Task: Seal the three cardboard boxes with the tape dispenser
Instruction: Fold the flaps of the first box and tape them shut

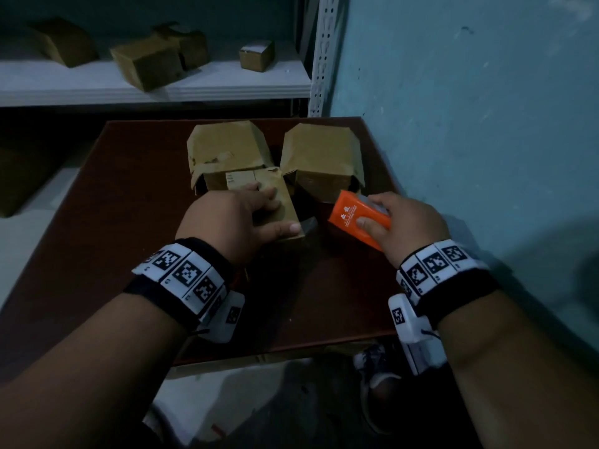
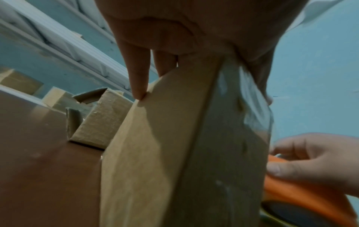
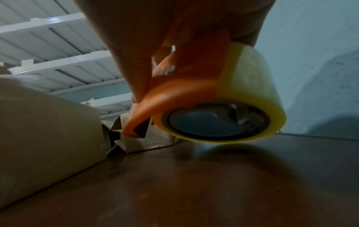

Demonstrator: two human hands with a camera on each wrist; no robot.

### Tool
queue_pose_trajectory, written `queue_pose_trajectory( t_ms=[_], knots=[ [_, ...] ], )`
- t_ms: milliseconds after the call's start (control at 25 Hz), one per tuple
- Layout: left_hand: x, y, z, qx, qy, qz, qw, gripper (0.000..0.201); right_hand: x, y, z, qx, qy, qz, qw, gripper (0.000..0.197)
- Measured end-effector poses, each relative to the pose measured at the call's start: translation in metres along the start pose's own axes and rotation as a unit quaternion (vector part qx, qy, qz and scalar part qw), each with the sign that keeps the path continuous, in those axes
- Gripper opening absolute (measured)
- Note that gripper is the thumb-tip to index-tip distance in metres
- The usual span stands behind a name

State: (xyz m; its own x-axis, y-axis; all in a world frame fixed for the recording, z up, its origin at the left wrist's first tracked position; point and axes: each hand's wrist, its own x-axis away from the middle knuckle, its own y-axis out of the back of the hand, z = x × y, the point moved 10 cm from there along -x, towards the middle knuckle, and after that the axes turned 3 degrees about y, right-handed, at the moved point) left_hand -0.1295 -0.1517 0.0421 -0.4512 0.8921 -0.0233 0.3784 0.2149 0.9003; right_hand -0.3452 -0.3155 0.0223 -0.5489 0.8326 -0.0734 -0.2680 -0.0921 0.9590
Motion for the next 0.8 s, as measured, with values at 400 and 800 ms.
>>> queue_pose_trajectory(
  t_ms=[400, 800],
  knots=[
    [-0.006, 0.006, 0.001, 0.038, -0.044, -0.043, 0.997, 0.024, 0.01, -0.004, 0.023, 0.065, 0.031, 0.019, 0.997, 0.057],
    [0.005, -0.015, 0.009, -0.035, -0.047, 0.059, 0.997, 0.13, 0.026, -0.037, 0.082, -0.315, 0.071, 0.071, 0.944, 0.057]
  ],
)
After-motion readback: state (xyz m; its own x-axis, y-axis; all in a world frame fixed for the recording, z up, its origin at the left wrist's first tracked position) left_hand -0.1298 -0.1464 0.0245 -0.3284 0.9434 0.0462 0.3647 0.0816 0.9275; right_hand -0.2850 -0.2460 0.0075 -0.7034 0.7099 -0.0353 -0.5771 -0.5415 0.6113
